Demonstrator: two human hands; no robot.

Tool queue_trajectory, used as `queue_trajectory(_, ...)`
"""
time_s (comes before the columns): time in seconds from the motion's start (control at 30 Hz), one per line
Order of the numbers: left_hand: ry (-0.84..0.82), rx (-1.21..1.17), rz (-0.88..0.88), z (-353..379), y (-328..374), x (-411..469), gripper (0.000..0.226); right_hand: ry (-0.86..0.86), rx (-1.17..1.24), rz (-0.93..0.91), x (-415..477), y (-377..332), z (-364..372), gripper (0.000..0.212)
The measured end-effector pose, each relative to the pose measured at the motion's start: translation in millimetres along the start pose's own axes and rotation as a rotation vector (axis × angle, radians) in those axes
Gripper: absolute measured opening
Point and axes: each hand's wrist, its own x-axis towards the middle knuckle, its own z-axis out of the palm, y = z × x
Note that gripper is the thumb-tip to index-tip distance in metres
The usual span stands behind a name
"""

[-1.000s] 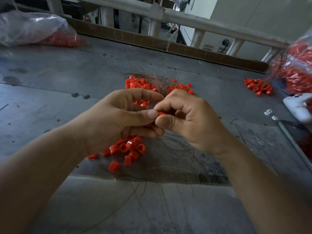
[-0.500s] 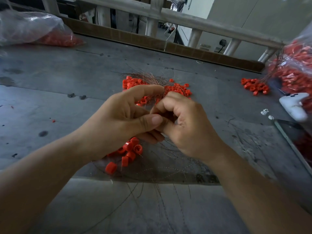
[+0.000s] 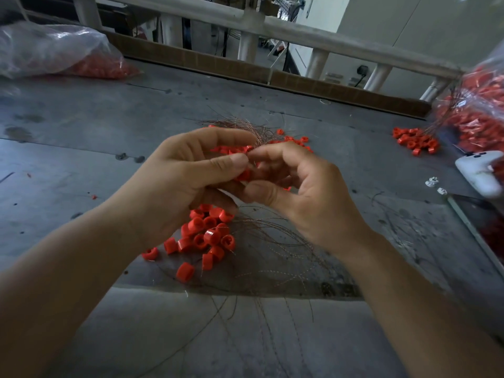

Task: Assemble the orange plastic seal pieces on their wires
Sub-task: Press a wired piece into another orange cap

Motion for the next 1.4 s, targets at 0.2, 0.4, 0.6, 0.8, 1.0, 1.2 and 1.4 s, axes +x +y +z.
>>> queue_trajectory(0.2, 0.031, -0.092, 0.048, -5.1, 6.2, 0.2, 0.025, -0.002, -0.084, -0.012, 1.4, 2.6, -4.8, 0.018)
queue_trajectory(0.4, 0.060, -0.018, 0.074, -9.1, 8.6, -0.1, 0.015, 0.022, -0.202, 0.017, 2.6, 1.7, -10.3, 0.012)
queue_trajectory(0.6, 0.192, 0.252, 0.085, -17.1, 10.1, 2.1, 0.013, -0.001, -0.296, 0.050, 2.4, 1.5, -10.2, 0.006)
queue_trajectory(0.8, 0.207, 0.812, 0.000, -24.6, 4.8, 3.4, 0.019, -0.108, -0.427, 0.076, 2.1, 5.0, -8.3, 0.006)
queue_trajectory(1.0, 0.166, 0.920, -0.110, -24.7, -0.3, 5.3, 0.009, -0.221, -0.516, 0.114, 2.2, 8.0, -6.3, 0.007)
queue_trajectory(1.2, 0.250, 1.062, 0.031, -29.6, -12.2, 12.8, 0.012, -0.244, -0.529, 0.116, 3.2, 8.3, -4.6, 0.009)
queue_trajectory(1.4, 0.091, 1.281, 0.198, -28.0, -23.0, 20.9, 0.020, -0.126, -0.489, 0.134, 5.3, 9.8, -10.9, 0.007)
